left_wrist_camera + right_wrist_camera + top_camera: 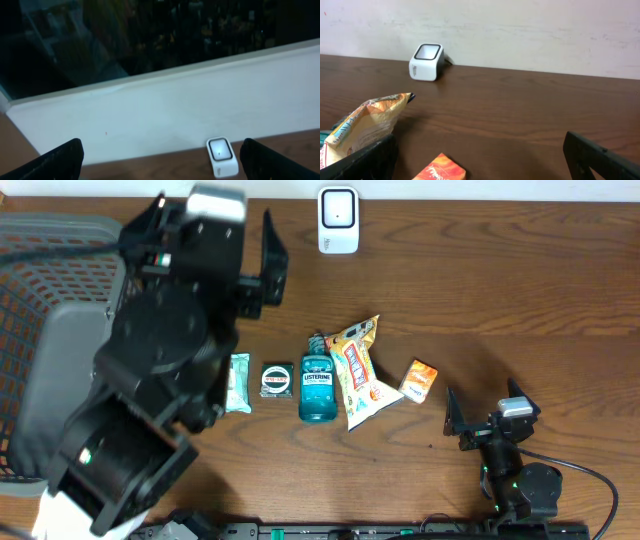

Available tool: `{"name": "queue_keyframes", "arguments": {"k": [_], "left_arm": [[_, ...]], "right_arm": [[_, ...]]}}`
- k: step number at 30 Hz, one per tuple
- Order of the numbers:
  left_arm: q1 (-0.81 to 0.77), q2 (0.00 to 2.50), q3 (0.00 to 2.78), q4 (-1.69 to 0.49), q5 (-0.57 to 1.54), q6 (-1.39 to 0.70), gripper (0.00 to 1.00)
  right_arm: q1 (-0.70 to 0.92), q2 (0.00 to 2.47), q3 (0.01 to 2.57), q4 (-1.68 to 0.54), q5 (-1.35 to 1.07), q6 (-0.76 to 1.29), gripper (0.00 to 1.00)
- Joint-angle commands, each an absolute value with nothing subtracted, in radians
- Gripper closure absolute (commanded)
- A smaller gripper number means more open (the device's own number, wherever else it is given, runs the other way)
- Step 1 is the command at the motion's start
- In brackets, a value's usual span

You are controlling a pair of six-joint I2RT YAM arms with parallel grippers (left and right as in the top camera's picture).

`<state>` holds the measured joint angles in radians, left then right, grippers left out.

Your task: Scan the item barcode

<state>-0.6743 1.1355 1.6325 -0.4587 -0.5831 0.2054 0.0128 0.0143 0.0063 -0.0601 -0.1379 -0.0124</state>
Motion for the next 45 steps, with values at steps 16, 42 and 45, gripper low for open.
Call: {"name": "queue_keyframes", "arguments": {"k": [16,42,45], "left_arm": [[-0.391,0.548,1.279,-0.363,-0.164,0.015,0.02],[-0.178,0.119,1.104,-0.220,-0.168,-0.132,0.02],[-0.161,0.073,1.028,-0.176,-0.170,-0.132,0.02]], "right_arm": [[0.022,0.007,0.006,-0.064,-0.137,-0.016,0.01],[0.022,0.007,0.006,-0.064,-0.137,-0.016,0.01],[0.022,0.007,0.006,-0.064,-0.137,-0.016,0.01]]}}
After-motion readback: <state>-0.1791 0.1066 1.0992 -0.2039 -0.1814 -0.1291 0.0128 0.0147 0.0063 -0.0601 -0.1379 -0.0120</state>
